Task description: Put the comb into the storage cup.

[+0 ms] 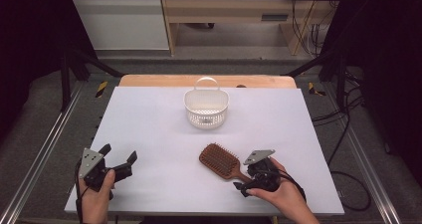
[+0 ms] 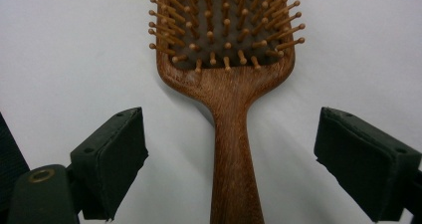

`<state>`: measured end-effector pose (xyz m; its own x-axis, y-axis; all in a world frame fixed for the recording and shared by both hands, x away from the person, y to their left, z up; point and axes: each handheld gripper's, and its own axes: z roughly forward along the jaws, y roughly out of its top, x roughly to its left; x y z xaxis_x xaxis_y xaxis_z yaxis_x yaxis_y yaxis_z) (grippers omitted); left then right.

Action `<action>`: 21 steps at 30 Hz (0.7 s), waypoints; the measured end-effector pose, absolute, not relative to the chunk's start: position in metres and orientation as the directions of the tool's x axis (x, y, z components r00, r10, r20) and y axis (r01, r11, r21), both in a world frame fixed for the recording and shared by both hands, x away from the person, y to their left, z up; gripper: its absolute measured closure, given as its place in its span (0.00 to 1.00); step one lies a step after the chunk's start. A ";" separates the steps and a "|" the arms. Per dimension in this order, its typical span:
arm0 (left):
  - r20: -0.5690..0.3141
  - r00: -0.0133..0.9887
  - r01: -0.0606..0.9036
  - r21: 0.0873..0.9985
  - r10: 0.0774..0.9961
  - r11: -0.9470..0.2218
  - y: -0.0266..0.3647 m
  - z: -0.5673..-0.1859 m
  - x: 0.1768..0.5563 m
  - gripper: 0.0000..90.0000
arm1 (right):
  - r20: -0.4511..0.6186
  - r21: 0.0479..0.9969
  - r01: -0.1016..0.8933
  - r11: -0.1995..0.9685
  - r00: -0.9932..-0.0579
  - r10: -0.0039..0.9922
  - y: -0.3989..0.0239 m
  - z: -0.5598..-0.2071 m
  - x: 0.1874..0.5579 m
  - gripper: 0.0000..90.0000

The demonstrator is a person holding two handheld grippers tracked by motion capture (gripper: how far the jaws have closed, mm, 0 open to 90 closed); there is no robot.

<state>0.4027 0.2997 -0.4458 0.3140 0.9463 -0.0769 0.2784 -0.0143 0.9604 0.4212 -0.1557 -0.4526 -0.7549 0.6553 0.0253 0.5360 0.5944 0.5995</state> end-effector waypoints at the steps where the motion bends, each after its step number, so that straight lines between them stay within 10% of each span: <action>1: -0.076 0.315 0.279 0.960 0.946 -0.016 0.300 -0.446 0.403 0.04 | 0.027 0.593 0.539 0.598 -0.756 0.655 -0.155 -0.453 0.422 0.15; 21: -0.082 0.348 0.284 0.959 0.934 -0.021 0.297 -0.446 0.402 0.04 | -0.023 0.409 0.552 0.726 -0.789 0.613 -0.137 -0.452 0.437 0.54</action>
<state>0.4022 0.2970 -0.4464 0.3478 0.9340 -0.0822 0.2841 -0.0215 0.9586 0.4370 -0.1368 -0.4517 -0.7894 0.6134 -0.0230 0.5525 0.7263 0.4089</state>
